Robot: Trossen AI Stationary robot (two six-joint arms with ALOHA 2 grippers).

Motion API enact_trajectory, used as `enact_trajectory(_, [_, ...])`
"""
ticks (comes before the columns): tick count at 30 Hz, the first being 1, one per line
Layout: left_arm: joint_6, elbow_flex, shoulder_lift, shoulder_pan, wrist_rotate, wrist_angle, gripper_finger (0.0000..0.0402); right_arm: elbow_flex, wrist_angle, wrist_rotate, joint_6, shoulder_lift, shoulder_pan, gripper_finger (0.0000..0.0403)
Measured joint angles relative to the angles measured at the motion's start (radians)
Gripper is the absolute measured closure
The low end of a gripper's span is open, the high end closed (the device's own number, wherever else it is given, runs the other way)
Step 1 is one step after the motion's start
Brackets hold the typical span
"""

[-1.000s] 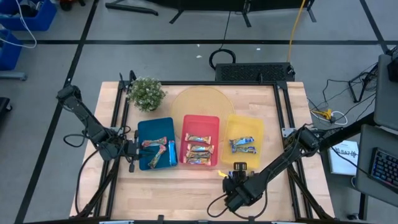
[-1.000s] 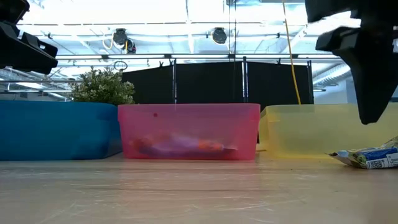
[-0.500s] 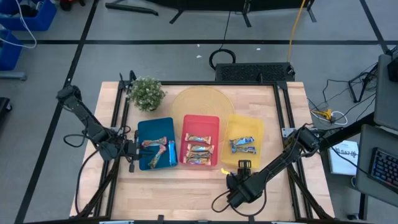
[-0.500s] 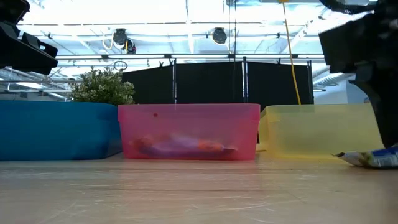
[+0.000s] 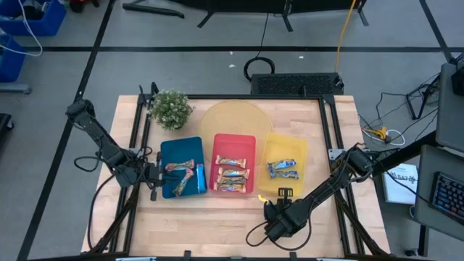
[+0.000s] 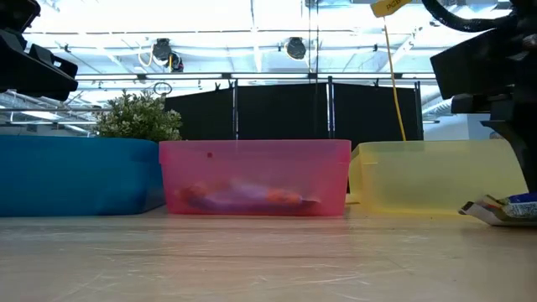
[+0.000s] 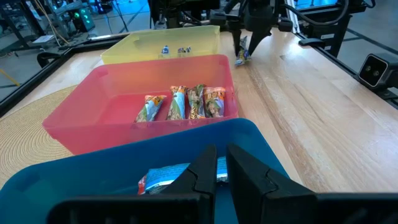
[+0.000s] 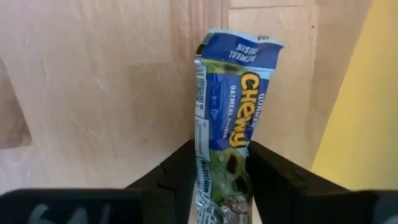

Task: Pick and place Granola Bars by type
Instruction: Put the blue granola bar into the yellow bin

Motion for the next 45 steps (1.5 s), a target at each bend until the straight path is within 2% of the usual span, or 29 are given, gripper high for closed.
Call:
enact_trajectory(8, [0.0, 0.0, 0.0, 0.0, 0.0, 0.0, 0.0357, 0.005, 0.043, -0.031, 0.018, -0.012, -0.011, 0.035])
enact_trajectory(18, [0.0, 0.0, 0.0, 0.0, 0.0, 0.0, 0.0357, 0.106, 0.043, -0.013, -0.151, -0.119, -0.073, 0.0358])
enact_trajectory(20, [0.0, 0.0, 0.0, 0.0, -0.001, 0.0, 0.0357, 0.134, 0.022, 0.035, -0.199, -0.155, -0.089, 0.0359])
enact_trajectory(26, [0.013, 0.0, 0.0, 0.0, -0.001, -0.001, 0.0357, 0.139, -0.122, 0.274, -0.261, -0.28, -0.16, 0.036])
enact_trajectory(32, [0.017, 0.0, 0.0, 0.0, -0.003, 0.012, 0.0357, 0.007, -0.173, 0.283, -0.275, -0.358, -0.304, 0.036])
enact_trajectory(39, [0.019, 0.0, 0.0, 0.0, -0.002, 0.02, 0.0357, -0.199, -0.159, 0.154, -0.325, -0.376, -0.436, 0.036])
enact_trajectory(45, [0.019, 0.0, 0.0, 0.0, -0.002, 0.052, 0.0357, -0.315, -0.007, 0.088, -0.334, -0.377, -0.477, 0.036])
